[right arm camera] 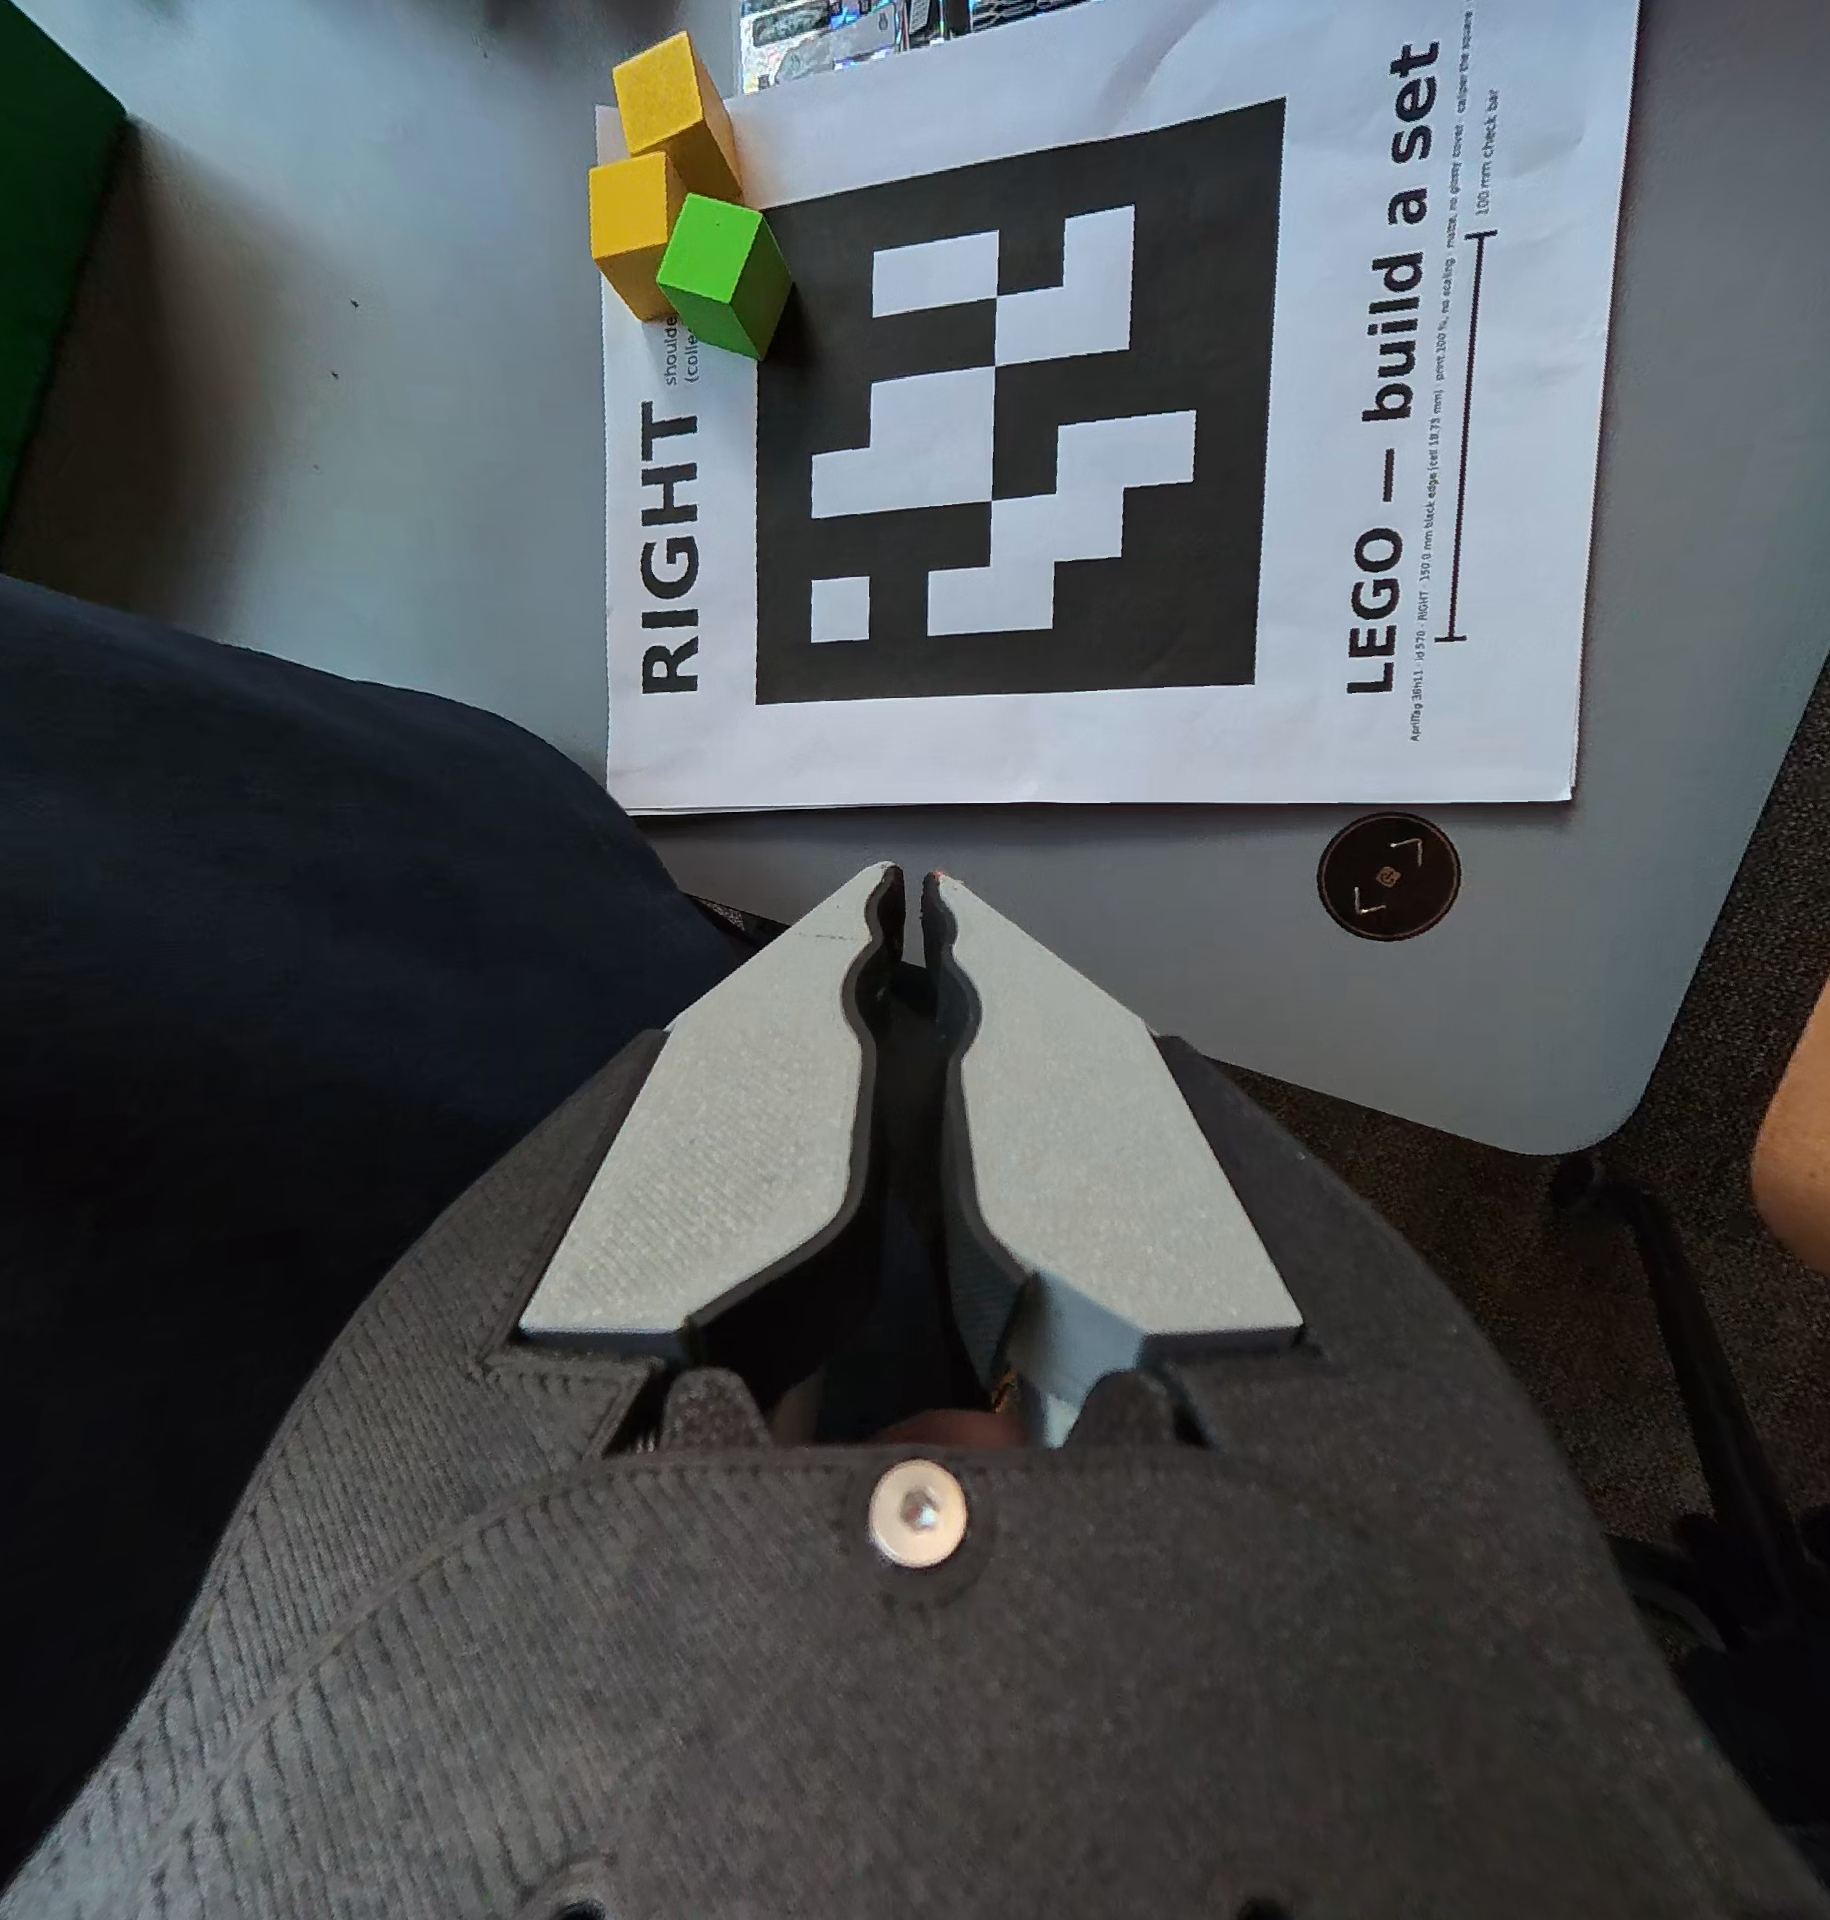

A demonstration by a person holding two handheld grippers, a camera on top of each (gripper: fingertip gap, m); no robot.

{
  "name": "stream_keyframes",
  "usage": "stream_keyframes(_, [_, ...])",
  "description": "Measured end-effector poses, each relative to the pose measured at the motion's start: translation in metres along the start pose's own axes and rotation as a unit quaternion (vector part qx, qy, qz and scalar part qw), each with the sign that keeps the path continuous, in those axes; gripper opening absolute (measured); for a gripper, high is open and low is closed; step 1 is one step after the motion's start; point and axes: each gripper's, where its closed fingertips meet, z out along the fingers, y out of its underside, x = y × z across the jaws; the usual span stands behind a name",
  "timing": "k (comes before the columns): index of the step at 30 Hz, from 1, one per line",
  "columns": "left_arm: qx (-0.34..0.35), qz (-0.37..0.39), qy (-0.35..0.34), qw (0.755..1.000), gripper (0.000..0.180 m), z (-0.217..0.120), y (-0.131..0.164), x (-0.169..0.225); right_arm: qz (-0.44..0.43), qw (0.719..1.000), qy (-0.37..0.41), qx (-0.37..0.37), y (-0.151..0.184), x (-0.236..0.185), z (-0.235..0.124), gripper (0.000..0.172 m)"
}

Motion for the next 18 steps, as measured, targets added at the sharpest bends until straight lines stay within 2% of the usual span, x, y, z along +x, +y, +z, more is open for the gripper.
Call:
stream_keyframes(4, [0.065,0.007,0.057,0.996,0.035,-0.009,-0.043,0.066,0.003,1.0,-0.001,-0.001,0.001,0.0,0.002,0.001])
stream_keyframes(9, [0.018,0.071,0.109,0.991,0.039,0.044,-0.051,0.148,-0.005,1.0,-0.004,-0.003,-0.002,-0.002,0.003,0.001])
stream_keyframes(13, [-0.002,0.02,0.124,0.992,0.035,0.079,-0.064,0.167,-0.009,1.0,0.001,-0.002,-0.004,0.001,-0.001,0.001])
stream_keyframes(18, [-0.047,-0.009,0.128,0.991,0.033,0.105,-0.066,0.169,0.008,1.0,0.01,0.001,0.005,0.009,-0.01,0.001])
